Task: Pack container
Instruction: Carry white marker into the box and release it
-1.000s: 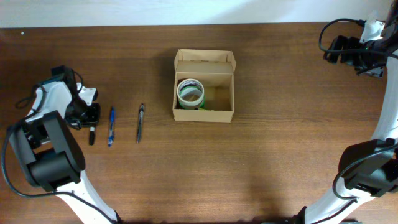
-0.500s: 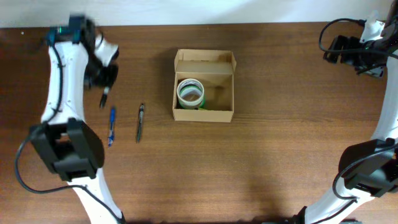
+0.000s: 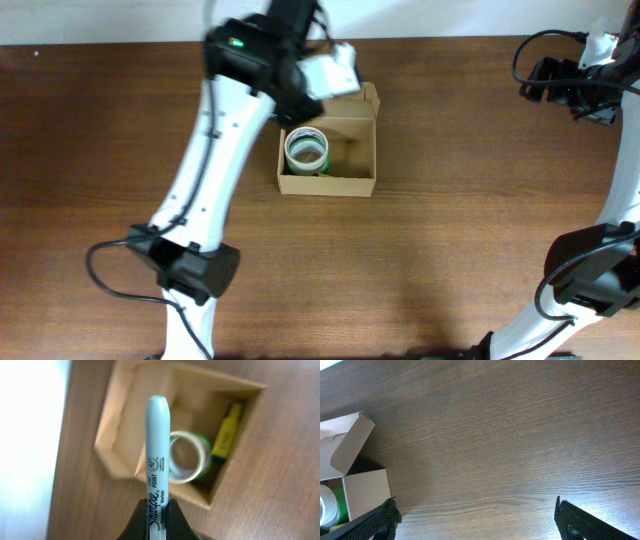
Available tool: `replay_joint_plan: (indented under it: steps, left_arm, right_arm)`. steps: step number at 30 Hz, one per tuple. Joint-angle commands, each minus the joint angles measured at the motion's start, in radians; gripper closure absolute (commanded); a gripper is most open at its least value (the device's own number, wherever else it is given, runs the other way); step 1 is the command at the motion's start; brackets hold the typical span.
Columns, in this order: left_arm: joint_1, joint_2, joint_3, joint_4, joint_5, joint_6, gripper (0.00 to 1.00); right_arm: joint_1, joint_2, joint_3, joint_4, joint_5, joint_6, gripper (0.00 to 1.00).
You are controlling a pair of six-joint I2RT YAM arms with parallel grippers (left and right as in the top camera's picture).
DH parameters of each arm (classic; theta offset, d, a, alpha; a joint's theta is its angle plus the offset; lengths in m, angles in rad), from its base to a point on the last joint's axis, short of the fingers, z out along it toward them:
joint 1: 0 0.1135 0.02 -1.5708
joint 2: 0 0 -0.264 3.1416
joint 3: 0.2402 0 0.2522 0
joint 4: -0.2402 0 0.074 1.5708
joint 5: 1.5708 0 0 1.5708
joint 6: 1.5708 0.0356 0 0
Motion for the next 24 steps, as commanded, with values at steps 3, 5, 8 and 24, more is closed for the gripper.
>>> replay_joint_plan:
  steps: [3,5,8,24]
  left_arm:
    - [-0.069,0.122,-0.021,-0.021,0.007,0.110,0.98]
    - [-0.080,0.166,-0.021,-0.034,0.008,0.110,0.98]
    - [-0.087,0.224,-0.022,-0.069,0.008,0.109,0.98]
    - [-0.093,0.247,-0.213,-0.013,0.022,0.110,0.99]
  right_arm:
    - [0.000,0.004,-0.003,-0.001,0.006,0.005,0.01]
    - [0.000,0.004,-0.003,-0.001,0.006,0.005,0.01]
    - [0.000,0.004,-0.003,-0.001,0.006,0.005,0.01]
    - [0.000,0.004,-0.003,-0.001,0.006,0.005,0.01]
